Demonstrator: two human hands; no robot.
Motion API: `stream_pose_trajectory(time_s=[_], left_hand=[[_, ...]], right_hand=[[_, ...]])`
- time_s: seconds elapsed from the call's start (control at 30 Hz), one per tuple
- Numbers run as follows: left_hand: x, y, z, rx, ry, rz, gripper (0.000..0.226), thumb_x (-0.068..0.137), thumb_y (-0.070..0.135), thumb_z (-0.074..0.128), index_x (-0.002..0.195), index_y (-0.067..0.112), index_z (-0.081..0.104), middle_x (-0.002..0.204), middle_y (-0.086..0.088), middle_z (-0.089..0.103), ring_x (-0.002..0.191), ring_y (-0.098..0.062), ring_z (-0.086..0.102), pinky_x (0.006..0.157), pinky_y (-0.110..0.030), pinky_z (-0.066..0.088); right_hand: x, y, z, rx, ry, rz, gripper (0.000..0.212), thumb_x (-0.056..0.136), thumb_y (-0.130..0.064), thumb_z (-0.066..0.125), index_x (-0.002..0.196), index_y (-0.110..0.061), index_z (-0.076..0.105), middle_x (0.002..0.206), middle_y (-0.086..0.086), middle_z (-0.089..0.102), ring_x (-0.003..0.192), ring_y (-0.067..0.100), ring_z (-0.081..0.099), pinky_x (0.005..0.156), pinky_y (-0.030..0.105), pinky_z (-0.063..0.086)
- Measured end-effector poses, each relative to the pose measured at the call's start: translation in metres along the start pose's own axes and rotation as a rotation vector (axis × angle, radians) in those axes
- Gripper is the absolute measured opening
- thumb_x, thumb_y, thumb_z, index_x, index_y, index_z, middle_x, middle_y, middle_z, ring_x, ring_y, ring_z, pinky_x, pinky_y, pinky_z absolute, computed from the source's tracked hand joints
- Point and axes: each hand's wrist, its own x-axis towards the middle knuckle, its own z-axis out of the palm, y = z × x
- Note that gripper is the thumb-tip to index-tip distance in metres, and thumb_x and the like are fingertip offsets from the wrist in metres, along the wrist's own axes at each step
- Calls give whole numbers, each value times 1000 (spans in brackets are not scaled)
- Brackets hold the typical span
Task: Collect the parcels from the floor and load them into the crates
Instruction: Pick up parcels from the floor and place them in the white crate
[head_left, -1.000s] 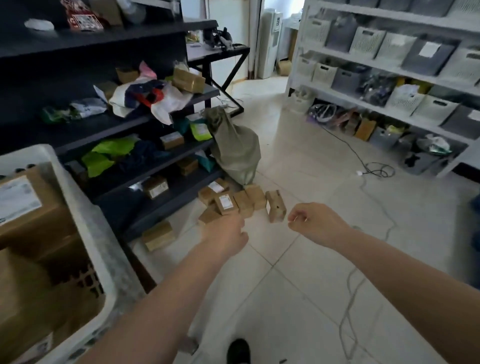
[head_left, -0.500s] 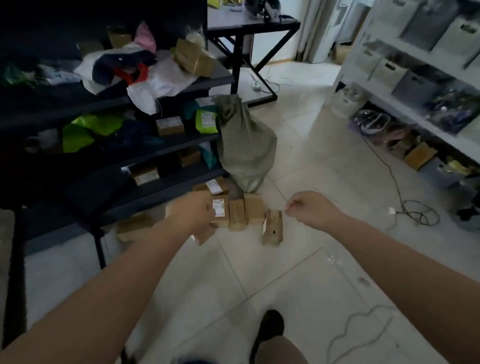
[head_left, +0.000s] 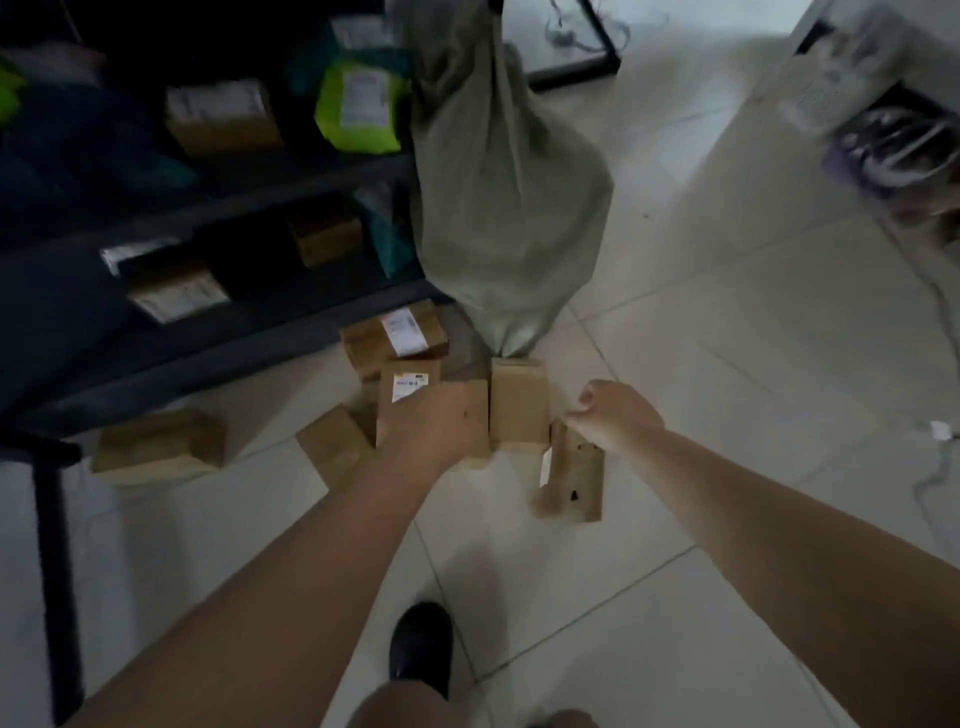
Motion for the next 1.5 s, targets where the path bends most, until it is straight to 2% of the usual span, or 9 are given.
stream_pose_trajectory(time_s=[0.13, 0.23, 0.4, 0.5, 0.73, 0.83, 1.0, 1.23, 1.5], left_hand=[[77, -31, 103, 77, 37, -36, 24, 96, 22, 37, 104, 14, 59, 101, -6, 62, 96, -26, 58, 75, -31, 43], [122, -48, 176, 80, -9, -54, 25, 94, 25, 41, 114, 21, 56, 113, -4, 61, 105, -25, 57, 75, -28, 39], [176, -61, 259, 53, -55, -45, 25, 92, 22, 44, 115, 22, 55, 115, -1, 60, 103, -21, 57, 73, -26, 34], [194, -65, 284, 74, -66, -25, 27, 91, 23, 44, 115, 22, 56, 117, -1, 58, 105, -22, 56, 72, -26, 34], [189, -89, 297, -25, -86, -79, 23, 85, 27, 53, 107, 22, 59, 115, -2, 61, 104, -22, 57, 78, -28, 41], [182, -108, 286, -83, -93, -141, 19, 86, 25, 53, 103, 20, 59, 113, -5, 61, 104, -25, 57, 80, -29, 42], [170, -147, 287, -299, -169, -347, 50, 92, 38, 50, 135, 14, 42, 133, -12, 49, 121, -28, 49, 82, -29, 40], [144, -204, 319, -1177, -328, -521, 63, 84, 67, 43, 138, 35, 35, 138, 0, 43, 125, -30, 46, 87, -48, 44], [133, -259, 337, -1123, -4, -550, 64, 96, 33, 49, 148, 35, 12, 117, -4, 54, 98, -21, 53, 83, -36, 49]], right_hand=[[109, 32, 109, -58, -77, 37, 21, 84, -36, 56, 90, -17, 48, 93, 2, 57, 95, 26, 59, 75, 32, 46], [169, 67, 189, -52, -92, 51, 68, 70, -53, 56, 126, -20, 37, 127, 6, 52, 115, 31, 53, 88, 45, 48], [216, 135, 264, -140, -40, 258, 118, 68, -65, 66, 148, -35, -15, 159, 0, -15, 144, 37, -14, 102, 74, 16], [226, 164, 290, -10, -3, 345, 131, 63, -66, 70, 143, -34, -29, 151, 7, -35, 142, 45, -1, 103, 66, 26], [206, 191, 293, 416, -23, 379, 119, 68, -44, 75, 148, -35, -12, 156, 7, -11, 137, 46, 16, 110, 53, 26], [177, 200, 286, 749, -291, 464, 108, 61, -37, 82, 145, -35, 14, 140, 9, 36, 118, 37, 45, 95, 50, 44], [149, 142, 297, 874, -653, 187, 76, 73, -21, 75, 135, -38, 36, 113, 2, 59, 97, 20, 58, 66, 32, 49], [129, 35, 364, -168, 11, -363, 106, 66, -58, 64, 147, -36, -1, 157, -4, -12, 137, 35, 16, 106, 49, 27], [139, 40, 412, 59, -229, -766, 108, 84, -38, 65, 139, -33, -28, 155, -11, -23, 145, 10, -8, 119, 34, 14]])
